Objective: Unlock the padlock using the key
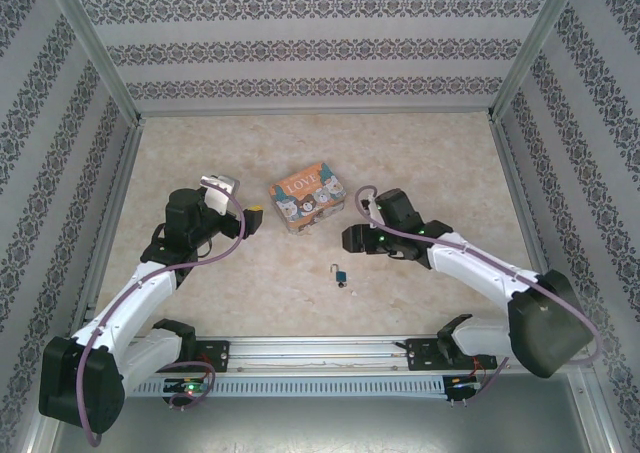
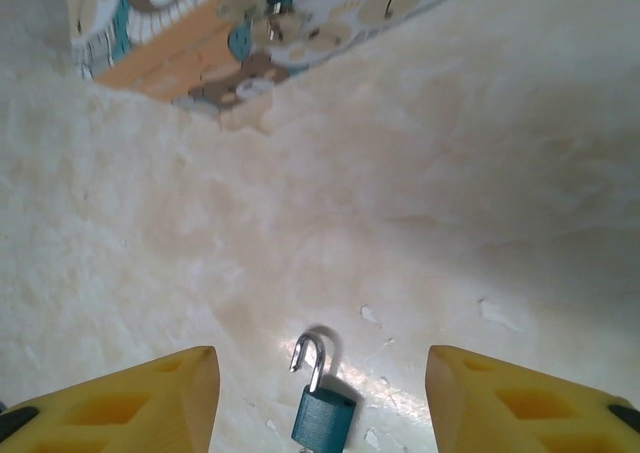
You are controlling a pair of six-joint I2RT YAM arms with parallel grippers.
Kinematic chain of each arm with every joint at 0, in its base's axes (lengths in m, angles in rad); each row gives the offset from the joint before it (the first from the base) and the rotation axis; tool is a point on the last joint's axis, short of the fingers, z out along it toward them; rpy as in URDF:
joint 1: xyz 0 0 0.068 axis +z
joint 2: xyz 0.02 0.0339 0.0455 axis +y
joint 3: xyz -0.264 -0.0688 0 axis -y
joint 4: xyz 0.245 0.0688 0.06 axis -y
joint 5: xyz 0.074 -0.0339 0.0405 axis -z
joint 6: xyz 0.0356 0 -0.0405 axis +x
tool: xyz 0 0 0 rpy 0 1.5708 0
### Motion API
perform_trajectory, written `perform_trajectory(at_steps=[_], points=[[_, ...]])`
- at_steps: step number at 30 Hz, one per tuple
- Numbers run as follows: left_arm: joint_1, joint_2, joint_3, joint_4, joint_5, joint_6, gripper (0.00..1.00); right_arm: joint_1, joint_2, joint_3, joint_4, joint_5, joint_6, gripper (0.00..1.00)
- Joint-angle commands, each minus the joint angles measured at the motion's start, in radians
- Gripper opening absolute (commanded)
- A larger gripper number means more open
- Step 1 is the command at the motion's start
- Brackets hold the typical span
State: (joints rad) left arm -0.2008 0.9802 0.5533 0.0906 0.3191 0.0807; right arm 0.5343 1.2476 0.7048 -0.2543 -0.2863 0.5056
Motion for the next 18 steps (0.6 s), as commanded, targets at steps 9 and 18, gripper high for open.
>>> perform_trajectory(at_steps=[9, 18], points=[[0.011, -0.051, 0.000, -0.025, -0.099, 0.077, 0.99, -0.118, -0.202, 0.011, -0.053, 0.175, -0.161, 0.71], [0.011, -0.067, -0.011, -0.023, -0.137, 0.080, 0.99, -0.274, -0.398, -0.071, -0.009, 0.277, -0.255, 0.98]])
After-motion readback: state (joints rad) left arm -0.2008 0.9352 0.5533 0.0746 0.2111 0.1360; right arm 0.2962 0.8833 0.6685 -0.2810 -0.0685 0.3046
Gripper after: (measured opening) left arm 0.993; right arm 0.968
